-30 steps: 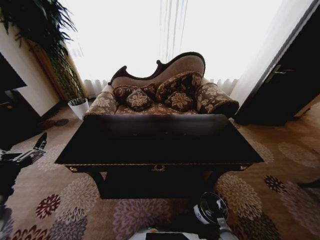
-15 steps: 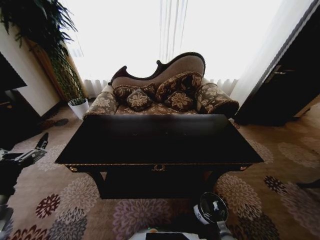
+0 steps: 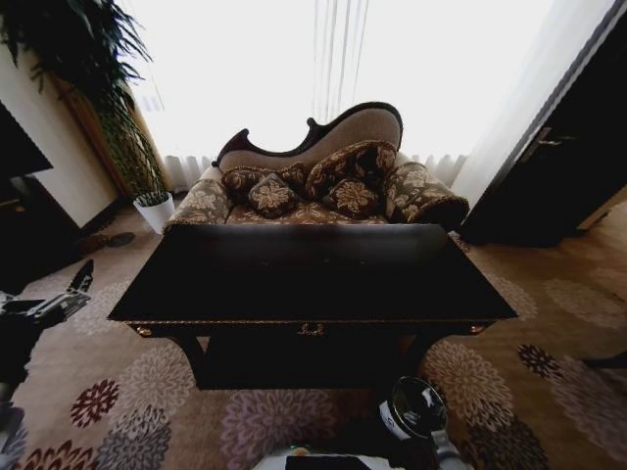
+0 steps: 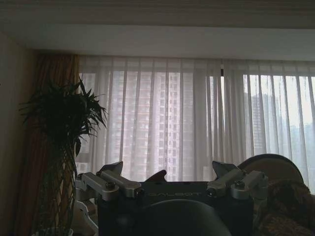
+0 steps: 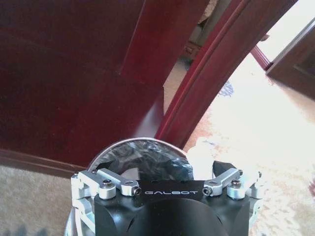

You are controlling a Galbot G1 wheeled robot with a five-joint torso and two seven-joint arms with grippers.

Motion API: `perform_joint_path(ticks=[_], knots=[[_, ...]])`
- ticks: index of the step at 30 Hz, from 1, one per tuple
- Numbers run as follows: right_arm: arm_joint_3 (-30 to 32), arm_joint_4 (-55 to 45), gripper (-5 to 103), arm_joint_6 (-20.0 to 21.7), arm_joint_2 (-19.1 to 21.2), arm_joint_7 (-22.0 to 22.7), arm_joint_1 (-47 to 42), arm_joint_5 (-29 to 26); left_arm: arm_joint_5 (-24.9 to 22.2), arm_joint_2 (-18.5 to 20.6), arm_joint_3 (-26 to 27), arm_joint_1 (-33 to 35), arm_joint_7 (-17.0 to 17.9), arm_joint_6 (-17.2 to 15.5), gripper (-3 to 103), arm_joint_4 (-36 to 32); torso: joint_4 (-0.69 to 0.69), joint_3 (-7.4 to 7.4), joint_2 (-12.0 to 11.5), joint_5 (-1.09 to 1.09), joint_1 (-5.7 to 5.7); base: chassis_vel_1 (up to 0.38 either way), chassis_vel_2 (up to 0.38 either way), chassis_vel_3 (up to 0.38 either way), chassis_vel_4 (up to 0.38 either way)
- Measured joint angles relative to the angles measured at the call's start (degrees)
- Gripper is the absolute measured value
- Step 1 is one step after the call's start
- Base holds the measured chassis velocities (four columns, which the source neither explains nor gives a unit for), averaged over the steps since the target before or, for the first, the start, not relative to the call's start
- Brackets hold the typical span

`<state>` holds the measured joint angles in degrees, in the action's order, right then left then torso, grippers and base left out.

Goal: Move to the front of the table and place the trash on the table into the trash bin.

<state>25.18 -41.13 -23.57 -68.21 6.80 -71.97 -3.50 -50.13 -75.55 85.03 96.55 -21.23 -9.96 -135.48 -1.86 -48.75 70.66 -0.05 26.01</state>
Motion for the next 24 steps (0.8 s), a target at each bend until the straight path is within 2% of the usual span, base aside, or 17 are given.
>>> perform_joint_path(ticks=[1, 2, 3, 4, 5, 7, 9, 11, 14, 15, 17, 18, 19, 20, 22, 23, 24], knots=[[0.03, -1.00, 100, -1.44, -0.04, -4.94, -1.13, -0.49, -0.01, 0.02, 0.00, -0.03, 0.00, 0.01, 100, 0.00, 0.03, 0.00, 0.01, 0.11, 0.00, 0.000, 0.000, 0.000, 0.000], [0.03, -1.00, 100, -1.44, -0.04, -4.94, -1.13, -0.49, -0.01, 0.02, 0.00, -0.03, 0.00, 0.01, 100, 0.00, 0.03, 0.00, 0.01, 0.11, 0.00, 0.000, 0.000, 0.000, 0.000], [0.56, -1.09, 100, -0.36, -0.71, -3.97, -1.45, 1.89, 0.00, 0.06, 0.01, -0.04, 0.00, 0.03, 100, 0.00, -0.03, 0.00, 0.01, 0.06, -0.01, 0.000, 0.000, 0.000, 0.000], [0.21, -0.40, 100, -1.66, -0.77, -3.21, -1.20, 1.25, 0.00, 0.11, 0.01, -0.04, -0.02, 0.04, 100, -0.01, -0.01, 0.00, 0.01, 0.02, 0.00, 0.000, 0.000, 0.000, 0.000], [0.26, -0.66, 100, -2.24, -0.81, -4.27, -1.61, 1.44, 0.00, 0.13, 0.02, -0.03, -0.02, 0.06, 100, 0.00, 0.03, 0.00, 0.01, 0.11, -0.01, 0.000, 0.000, 0.000, 0.000], [0.82, -0.76, 100, -1.22, -1.31, -3.48, -1.68, 3.89, 0.03, 0.15, 0.03, 0.00, -0.02, 0.06, 100, 0.02, -0.02, 0.00, 0.01, 0.08, -0.01, 0.000, 0.000, 0.000, 0.000], [0.48, -0.03, 100, -4.18, -1.23, -4.14, -1.34, 3.43, 0.03, 0.24, 0.05, 0.03, -0.04, 0.08, 100, 0.02, 0.03, 0.00, 0.00, 0.06, 0.00, 0.000, 0.000, 0.000, 0.000], [0.89, -0.17, 100, -2.39, -1.67, -0.90, -0.86, 5.29, 0.04, 0.26, 0.11, 0.05, -0.04, 0.09, 100, 0.05, -0.03, 0.00, 0.01, 0.06, 0.00, 0.000, 0.000, 0.000, 0.000], [0.27, 0.03, 100, -4.07, -1.34, -1.46, -0.32, 2.55, 0.03, 0.34, 0.11, 0.05, -0.06, 0.10, 100, 0.05, 0.05, 0.01, 0.00, 0.09, 0.00, 0.000, 0.000, 0.000, 0.000], [1.13, -1.19, 100, -0.97, -1.76, -0.40, -0.80, 5.28, 0.10, 0.38, 0.07, 0.02, -0.05, 0.10, 100, 0.13, 0.00, 0.00, 0.01, 0.07, -0.01, 0.000, 0.000, 0.000, 0.000], [1.07, -0.73, 100, -1.74, -1.75, 0.77, -0.32, 4.53, 0.11, 0.42, 0.06, -0.05, -0.06, 0.11, 100, 0.14, -0.03, 0.00, 0.00, 0.01, 0.00, 0.000, 0.000, 0.000, 0.000], [0.82, -0.81, 100, -2.95, -1.37, -1.06, -0.45, 3.22, 0.08, 0.46, -0.02, -0.14, -0.06, 0.11, 100, 0.19, 0.05, 0.01, 0.00, 0.11, 0.00, 0.000, 0.000, 0.000, 0.000], [1.49, -1.66, 100, -0.67, -1.69, -1.36, -1.01, 5.34, 0.15, 0.45, -0.12, -0.15, -0.05, 0.11, 100, 0.28, 0.01, 0.00, 0.01, 0.14, 0.00, 0.000, 0.000, 0.000, 0.000], [1.69, -1.48, 100, -0.33, -1.93, -0.46, -0.92, 5.28, 0.26, 0.44, -0.19, -0.18, -0.04, 0.11, 100, 0.30, -0.04, 0.00, 0.00, 0.01, 0.00, 0.000, 0.000, 0.000, 0.000], [1.12, -1.06, 100, -1.67, -1.64, -1.01, -0.82, 3.11, 0.27, 0.43, -0.32, -0.23, -0.11, 0.12, 100, 0.30, 0.03, 0.00, 0.00, 0.03, 0.00, 0.000, 0.000, 0.000, 0.000], [1.49, -1.22, 100, -0.74, -1.70, -1.08, -1.10, 4.57, 0.32, 0.38, -0.41, -0.27, -0.05, 0.12, 100, 0.35, 0.03, 0.00, 0.01, 0.12, 0.00, 0.000, 0.000, 0.000, 0.000], [2.01, -0.32, 100, -0.06, -1.85, 0.24, -0.76, 6.54, 0.48, 0.38, -0.52, -0.32, -0.07, 0.11, 100, 0.40, -0.02, 0.00, 0.00, 0.06, -0.01, 0.000, 0.000, 0.000, 0.000]])
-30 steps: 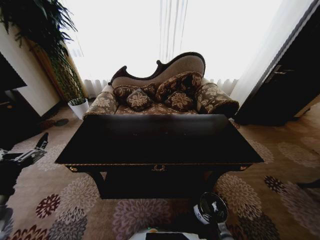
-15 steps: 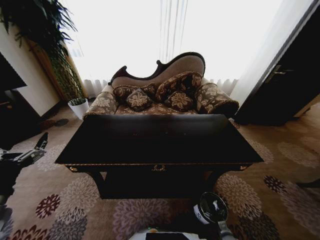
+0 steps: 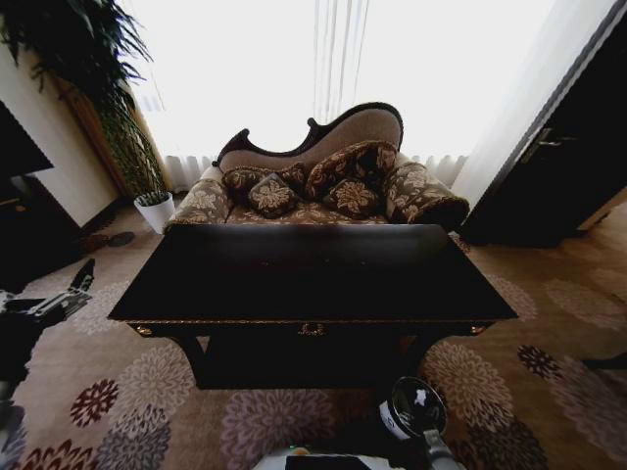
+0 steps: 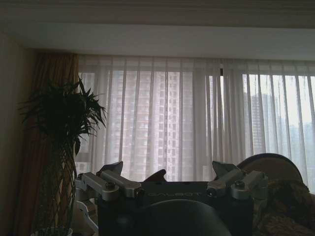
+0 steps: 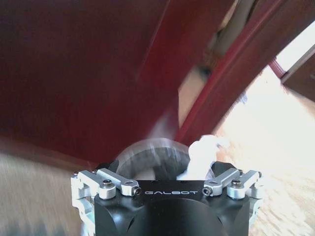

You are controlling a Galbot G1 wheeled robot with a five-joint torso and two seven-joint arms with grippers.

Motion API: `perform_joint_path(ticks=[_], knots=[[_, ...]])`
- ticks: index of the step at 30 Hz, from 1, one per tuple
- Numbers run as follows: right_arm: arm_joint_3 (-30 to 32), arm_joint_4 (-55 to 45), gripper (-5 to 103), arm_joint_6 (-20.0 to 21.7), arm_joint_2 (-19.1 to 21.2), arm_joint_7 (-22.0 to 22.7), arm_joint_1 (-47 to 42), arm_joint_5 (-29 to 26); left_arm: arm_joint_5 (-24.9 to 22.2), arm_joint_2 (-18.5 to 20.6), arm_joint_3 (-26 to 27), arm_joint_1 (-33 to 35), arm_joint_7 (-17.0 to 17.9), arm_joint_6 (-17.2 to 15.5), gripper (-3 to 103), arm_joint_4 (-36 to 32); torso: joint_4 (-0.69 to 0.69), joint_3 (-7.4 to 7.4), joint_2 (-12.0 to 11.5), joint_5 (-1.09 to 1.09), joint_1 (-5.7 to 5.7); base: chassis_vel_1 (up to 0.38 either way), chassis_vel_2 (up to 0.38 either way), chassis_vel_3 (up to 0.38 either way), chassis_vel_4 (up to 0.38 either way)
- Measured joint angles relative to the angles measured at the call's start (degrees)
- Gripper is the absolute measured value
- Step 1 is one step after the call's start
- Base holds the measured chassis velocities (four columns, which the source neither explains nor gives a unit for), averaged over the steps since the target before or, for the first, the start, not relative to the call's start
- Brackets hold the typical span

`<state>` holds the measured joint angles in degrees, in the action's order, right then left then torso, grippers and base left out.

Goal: Move to the front of the table and place the trash on the table into the trash bin.

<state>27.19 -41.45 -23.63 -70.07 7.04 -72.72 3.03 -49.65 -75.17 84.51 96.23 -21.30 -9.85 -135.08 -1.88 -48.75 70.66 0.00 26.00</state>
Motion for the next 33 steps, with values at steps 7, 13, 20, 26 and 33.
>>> perform_joint_path(ticks=[7, 13, 20, 26, 33], knots=[[0.12, 2.65, 100, -2.50, 0.69, -1.51, 1.06, -0.67, 0.51, -0.29, -0.80, -0.24, 0.00, 0.01, 100, 0.04, 0.05, 0.00, 0.00, 0.11, 0.00, 0.000, 0.000, 0.000, 0.000], [1.13, 4.29, 100, -5.81, 0.10, -0.28, 3.12, -0.18, 0.81, -0.17, -1.28, -0.51, 0.05, -0.07, 100, 0.05, 0.00, 0.00, 0.00, -0.08, 0.00, 0.000, 0.000, 0.000, 0.000], [1.80, 3.76, 100, -4.16, 0.26, -2.95, 2.23, 0.83, 0.90, -0.09, -1.48, -0.51, 0.02, -0.03, 100, 0.17, 0.04, 0.00, 0.00, 0.10, 0.00, 0.000, 0.000, 0.000, 0.000], [2.54, 2.64, 100, -4.92, 0.01, -0.32, 1.13, 0.09, 1.20, 0.07, -2.02, -0.74, 0.02, -0.03, 100, 0.37, -0.04, 0.00, 0.00, -0.08, 0.00, 0.000, 0.000, 0.000, 0.000], [3.32, 4.08, 100, -5.24, 0.23, -1.48, 1.52, -0.30, 1.38, 0.33, -2.71, -1.10, -0.01, -0.02, 100, 0.56, 0.05, 0.01, 0.00, 0.10, 0.00, 0.000, 0.000, 0.000, 0.000]])
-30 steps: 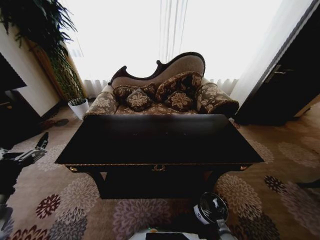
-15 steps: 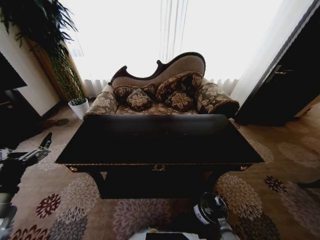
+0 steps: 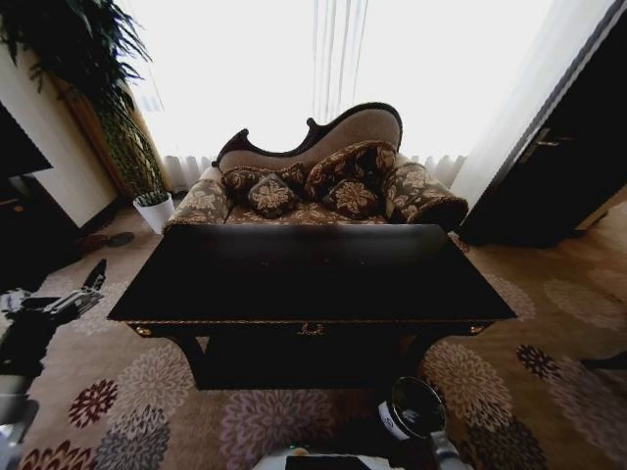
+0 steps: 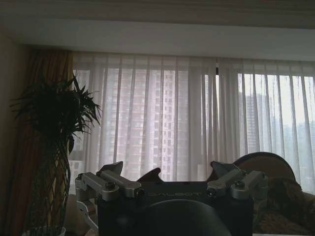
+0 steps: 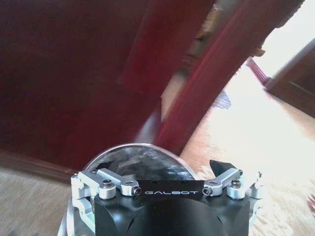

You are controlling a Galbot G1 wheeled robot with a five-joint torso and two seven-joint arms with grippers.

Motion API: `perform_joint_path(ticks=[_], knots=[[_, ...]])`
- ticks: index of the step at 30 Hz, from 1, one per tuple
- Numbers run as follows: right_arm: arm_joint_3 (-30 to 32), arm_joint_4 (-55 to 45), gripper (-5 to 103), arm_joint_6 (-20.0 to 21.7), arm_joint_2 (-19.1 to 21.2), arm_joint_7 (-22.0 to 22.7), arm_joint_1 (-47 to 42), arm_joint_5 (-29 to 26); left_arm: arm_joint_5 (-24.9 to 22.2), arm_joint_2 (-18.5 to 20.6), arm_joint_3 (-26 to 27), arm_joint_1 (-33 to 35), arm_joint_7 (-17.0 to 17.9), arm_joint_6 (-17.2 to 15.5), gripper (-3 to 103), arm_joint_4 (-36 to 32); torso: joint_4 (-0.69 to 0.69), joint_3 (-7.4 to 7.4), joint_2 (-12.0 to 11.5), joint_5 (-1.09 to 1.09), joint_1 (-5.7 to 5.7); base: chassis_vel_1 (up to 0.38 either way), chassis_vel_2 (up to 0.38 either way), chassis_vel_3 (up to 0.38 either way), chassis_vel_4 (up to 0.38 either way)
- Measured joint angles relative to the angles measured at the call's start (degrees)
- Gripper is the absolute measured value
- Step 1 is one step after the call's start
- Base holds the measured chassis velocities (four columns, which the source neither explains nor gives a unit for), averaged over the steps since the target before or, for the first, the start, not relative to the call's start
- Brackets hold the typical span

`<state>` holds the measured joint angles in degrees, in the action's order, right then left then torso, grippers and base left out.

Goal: Move to the front of the table and place the trash on the table into the trash bin.

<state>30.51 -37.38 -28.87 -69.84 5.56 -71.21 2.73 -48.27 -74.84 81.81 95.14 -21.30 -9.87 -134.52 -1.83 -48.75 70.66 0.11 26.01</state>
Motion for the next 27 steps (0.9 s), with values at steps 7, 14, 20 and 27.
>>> perform_joint_path(ticks=[7, 14, 20, 27], knots=[[-0.79, -2.03, 100, -0.56, -0.25, -3.59, -3.28, -3.83, -0.03, 0.28, 0.02, -0.07, 0.01, 0.00, 100, 0.31, -0.04, 0.00, 0.00, -0.13, 0.00, 0.000, 0.000, 0.000, 0.000], [-0.76, -17.02, 100, 1.66, -0.05, -9.06, -11.12, -7.75, 1.08, -0.08, -1.69, -0.38, 0.08, 0.00, 100, 0.73, -0.01, 0.00, 0.00, -0.09, 0.00, 0.000, 0.000, 0.000, 0.000], [0.38, -32.50, 100, 4.60, -0.09, -8.31, -20.90, -11.35, 2.11, -0.64, -3.24, -1.06, 0.15, -0.05, 100, 0.86, -0.03, 0.00, 0.00, -0.08, 0.00, 0.000, 0.000, 0.000, 0.000], [1.07, -54.22, 100, 9.14, -2.62, -1.20, -32.74, -13.31, 3.14, -2.41, -3.19, -0.75, 0.29, 0.01, 100, 0.99, -0.04, 0.00, 0.00, -0.09, -0.01, 0.000, 0.000, 0.000, 0.000]])
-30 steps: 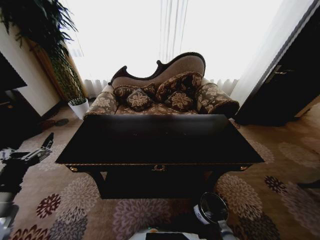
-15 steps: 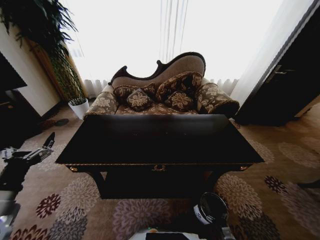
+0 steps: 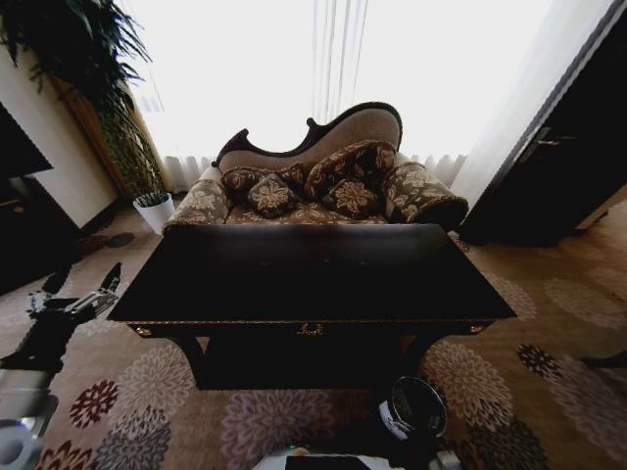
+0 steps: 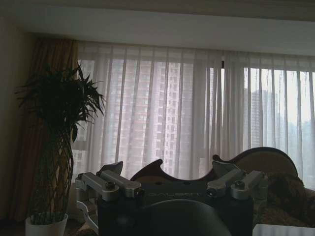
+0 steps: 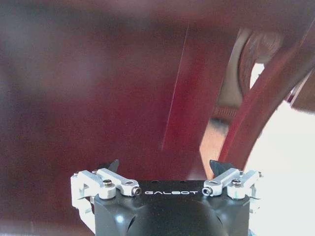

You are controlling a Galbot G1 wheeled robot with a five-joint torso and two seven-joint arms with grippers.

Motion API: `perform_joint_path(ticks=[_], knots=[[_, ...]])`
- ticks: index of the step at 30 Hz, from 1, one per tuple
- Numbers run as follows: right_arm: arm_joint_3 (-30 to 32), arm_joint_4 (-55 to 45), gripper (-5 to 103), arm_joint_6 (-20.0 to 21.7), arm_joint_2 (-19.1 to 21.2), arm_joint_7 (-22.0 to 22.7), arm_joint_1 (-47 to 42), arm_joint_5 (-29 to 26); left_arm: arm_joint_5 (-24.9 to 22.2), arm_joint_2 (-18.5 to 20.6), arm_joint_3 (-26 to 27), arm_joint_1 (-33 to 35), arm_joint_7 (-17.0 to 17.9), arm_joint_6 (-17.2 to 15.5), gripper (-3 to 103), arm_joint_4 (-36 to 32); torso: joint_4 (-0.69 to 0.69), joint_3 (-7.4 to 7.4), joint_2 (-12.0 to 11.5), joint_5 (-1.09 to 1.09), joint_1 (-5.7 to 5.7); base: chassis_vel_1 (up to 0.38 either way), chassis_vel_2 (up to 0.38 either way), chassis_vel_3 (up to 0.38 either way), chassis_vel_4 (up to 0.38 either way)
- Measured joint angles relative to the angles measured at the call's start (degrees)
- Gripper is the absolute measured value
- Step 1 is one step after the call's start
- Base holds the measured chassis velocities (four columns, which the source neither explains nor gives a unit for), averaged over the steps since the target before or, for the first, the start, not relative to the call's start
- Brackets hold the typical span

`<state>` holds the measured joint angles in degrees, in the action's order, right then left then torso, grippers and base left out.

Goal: Move to the front of the table and place the trash on the table into the trash bin.

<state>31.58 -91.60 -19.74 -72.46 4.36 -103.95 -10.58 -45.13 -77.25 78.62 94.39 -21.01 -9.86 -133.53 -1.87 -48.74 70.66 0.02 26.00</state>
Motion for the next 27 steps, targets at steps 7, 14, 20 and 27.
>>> perform_joint_path(ticks=[7, 14, 20, 27], knots=[[2.37, -14.92, 100, 0.56, -0.77, 2.25, -4.33, -3.40, 0.81, -1.48, -0.12, 0.98, 0.04, 0.29, 100, -0.28, 0.02, 0.00, 0.00, -0.01, 0.00, 0.000, 0.000, 0.000, 0.000], [11.07, -30.62, 100, 1.74, -0.11, 2.07, -7.19, -11.59, 1.18, -1.55, -0.89, 1.09, 0.19, 0.40, 100, 0.06, 0.02, -0.01, 0.00, 0.00, 0.00, 0.000, 0.000, 0.000, 0.000], [13.58, -37.52, 100, 3.11, -0.70, 1.99, -7.66, -13.39, 0.89, -1.49, -0.45, 1.35, 0.18, 0.53, 100, -0.05, 0.01, 0.00, 0.00, -0.01, 0.00, 0.000, 0.000, 0.000, 0.000], [14.79, -39.93, 100, 6.05, 1.99, 4.07, -3.38, -18.13, 0.81, -1.62, -0.17, 2.12, 0.02, 0.77, 100, -0.68, 0.00, -0.01, 0.00, -0.01, 0.00, 0.000, 0.000, 0.000, 0.000]])
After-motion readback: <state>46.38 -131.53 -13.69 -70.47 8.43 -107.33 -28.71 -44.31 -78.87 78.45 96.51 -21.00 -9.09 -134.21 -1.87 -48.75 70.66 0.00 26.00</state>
